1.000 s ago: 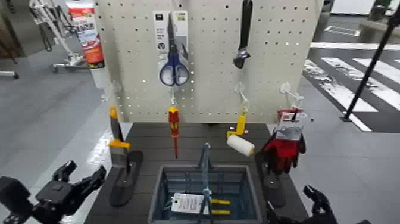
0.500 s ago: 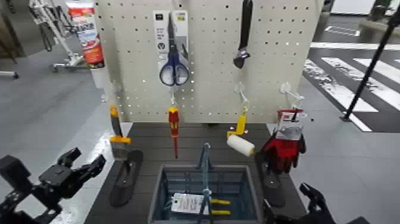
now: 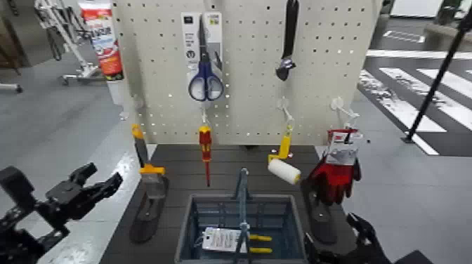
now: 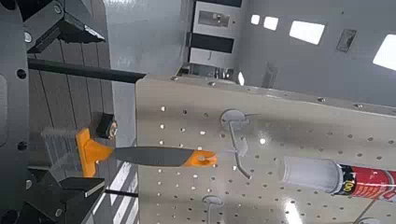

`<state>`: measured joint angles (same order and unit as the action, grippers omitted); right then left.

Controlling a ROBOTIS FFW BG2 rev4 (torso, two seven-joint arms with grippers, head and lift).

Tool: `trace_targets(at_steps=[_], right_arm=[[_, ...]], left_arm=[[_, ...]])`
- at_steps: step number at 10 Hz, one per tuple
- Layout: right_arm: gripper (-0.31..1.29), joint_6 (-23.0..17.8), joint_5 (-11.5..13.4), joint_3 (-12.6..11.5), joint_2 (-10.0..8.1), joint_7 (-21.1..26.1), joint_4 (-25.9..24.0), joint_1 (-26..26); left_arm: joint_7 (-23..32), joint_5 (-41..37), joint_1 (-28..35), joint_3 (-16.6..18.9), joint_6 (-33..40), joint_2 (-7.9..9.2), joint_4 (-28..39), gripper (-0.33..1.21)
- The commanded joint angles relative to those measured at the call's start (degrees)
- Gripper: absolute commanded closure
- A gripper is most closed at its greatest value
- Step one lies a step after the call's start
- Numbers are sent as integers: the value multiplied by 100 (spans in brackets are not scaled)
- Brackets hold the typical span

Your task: Put the yellow paint brush into the crate.

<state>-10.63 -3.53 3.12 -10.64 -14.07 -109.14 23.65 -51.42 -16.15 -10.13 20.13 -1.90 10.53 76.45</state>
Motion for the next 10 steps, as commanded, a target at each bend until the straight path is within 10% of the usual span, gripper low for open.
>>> trace_targets(at_steps=[1,10], right_arm=[[14,-36,-43,31,0,-43,77,-88],[14,-53,-131,172,18,-175,305,-317]], left_arm=[[-290,77,-516,-317,-161,204,-570,21],[-922,490,-1676,-1055,-223,468,-1818,24]])
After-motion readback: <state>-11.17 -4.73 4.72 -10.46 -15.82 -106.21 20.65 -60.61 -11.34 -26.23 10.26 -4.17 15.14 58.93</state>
